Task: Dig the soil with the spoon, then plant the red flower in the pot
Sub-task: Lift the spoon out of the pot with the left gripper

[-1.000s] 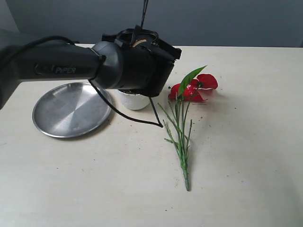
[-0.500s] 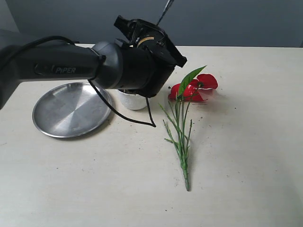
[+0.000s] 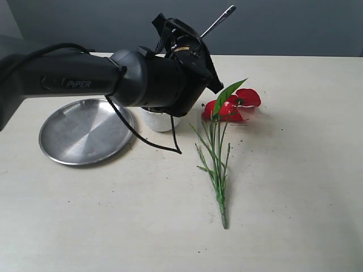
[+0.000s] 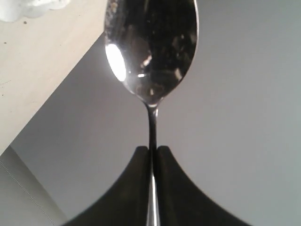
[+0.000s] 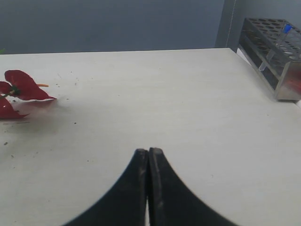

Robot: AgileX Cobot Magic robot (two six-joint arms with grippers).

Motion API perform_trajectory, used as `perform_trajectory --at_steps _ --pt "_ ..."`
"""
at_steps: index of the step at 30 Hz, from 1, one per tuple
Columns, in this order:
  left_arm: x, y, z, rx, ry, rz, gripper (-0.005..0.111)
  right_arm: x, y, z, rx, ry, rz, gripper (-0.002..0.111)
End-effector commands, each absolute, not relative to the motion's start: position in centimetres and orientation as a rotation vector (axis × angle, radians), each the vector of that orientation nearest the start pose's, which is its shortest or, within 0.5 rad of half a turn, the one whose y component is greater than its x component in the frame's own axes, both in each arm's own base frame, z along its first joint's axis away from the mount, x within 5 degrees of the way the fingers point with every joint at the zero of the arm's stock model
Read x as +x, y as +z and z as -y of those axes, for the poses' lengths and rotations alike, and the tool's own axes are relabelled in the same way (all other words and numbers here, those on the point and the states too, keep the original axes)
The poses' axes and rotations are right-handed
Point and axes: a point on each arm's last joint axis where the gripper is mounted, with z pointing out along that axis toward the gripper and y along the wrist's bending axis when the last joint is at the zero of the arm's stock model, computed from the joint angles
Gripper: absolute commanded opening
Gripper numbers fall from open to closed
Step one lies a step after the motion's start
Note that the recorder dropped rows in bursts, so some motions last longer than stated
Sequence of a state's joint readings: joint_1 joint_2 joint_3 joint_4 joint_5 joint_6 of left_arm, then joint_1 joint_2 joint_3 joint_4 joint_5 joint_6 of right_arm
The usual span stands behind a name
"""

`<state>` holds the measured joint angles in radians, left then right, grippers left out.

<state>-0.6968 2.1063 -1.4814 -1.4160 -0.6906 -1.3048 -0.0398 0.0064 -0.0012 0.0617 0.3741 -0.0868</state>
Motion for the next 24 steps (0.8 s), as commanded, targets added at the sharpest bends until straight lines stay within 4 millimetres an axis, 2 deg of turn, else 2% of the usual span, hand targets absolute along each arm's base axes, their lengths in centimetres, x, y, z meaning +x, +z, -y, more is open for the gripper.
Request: perform_trajectory --at_steps 1,8,16,24 --pt "39.4 21.5 26.1 -2.1 -1.54 -0.825 0.0 5.3 18.1 0.0 -0.001 -0.034 -1.846 -0.001" --pt "39.2 23.1 25.7 -2.051 -1.526 -0.916 0.0 5.3 18.1 0.0 -0.001 -0.034 -1.846 -0.001" --pt "39.1 25.8 24.2 -1.823 -1.347 -1.277 0.0 5.3 18.1 0.0 -0.001 -0.034 -1.846 -0.001" --pt "38.8 26.6 24.3 -1.648 -1.266 -1.432 0.0 5.3 18.1 0.0 -0.001 -0.034 -1.846 -0.001"
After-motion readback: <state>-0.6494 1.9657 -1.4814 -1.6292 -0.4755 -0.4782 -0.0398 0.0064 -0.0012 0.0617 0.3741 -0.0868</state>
